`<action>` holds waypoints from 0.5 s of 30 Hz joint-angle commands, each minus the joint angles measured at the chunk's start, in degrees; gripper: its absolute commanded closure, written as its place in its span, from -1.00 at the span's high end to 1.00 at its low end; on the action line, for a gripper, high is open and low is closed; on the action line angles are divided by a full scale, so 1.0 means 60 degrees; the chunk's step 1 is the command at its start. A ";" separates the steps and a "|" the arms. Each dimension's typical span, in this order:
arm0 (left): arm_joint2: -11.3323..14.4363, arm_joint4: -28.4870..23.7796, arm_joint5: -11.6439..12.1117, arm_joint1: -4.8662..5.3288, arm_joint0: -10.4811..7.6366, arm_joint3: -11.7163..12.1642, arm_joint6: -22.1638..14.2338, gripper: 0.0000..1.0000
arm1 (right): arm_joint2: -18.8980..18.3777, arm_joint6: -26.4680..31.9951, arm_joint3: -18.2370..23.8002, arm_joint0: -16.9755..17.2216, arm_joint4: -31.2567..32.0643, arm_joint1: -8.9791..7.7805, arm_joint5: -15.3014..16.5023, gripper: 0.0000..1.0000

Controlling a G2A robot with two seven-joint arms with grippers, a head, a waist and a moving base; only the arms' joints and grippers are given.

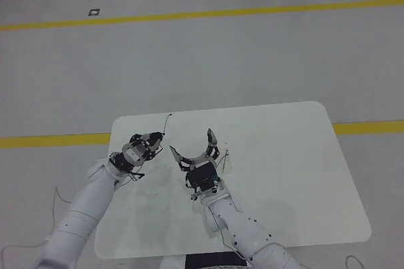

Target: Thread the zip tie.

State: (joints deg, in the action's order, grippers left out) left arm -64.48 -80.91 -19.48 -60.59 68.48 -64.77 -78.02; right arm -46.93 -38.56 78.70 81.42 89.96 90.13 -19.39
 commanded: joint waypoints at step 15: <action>0.0000 0.0000 0.0000 0.0000 0.0000 0.0000 0.0000 -1.00 | 0.0805 0.0494 -0.0187 -0.0741 0.0000 -0.0392 -0.0014 -0.26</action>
State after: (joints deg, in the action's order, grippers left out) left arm -64.48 -80.91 -19.48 -60.59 68.48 -64.77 -78.02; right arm -42.23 -35.86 77.44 76.93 89.95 87.81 -19.48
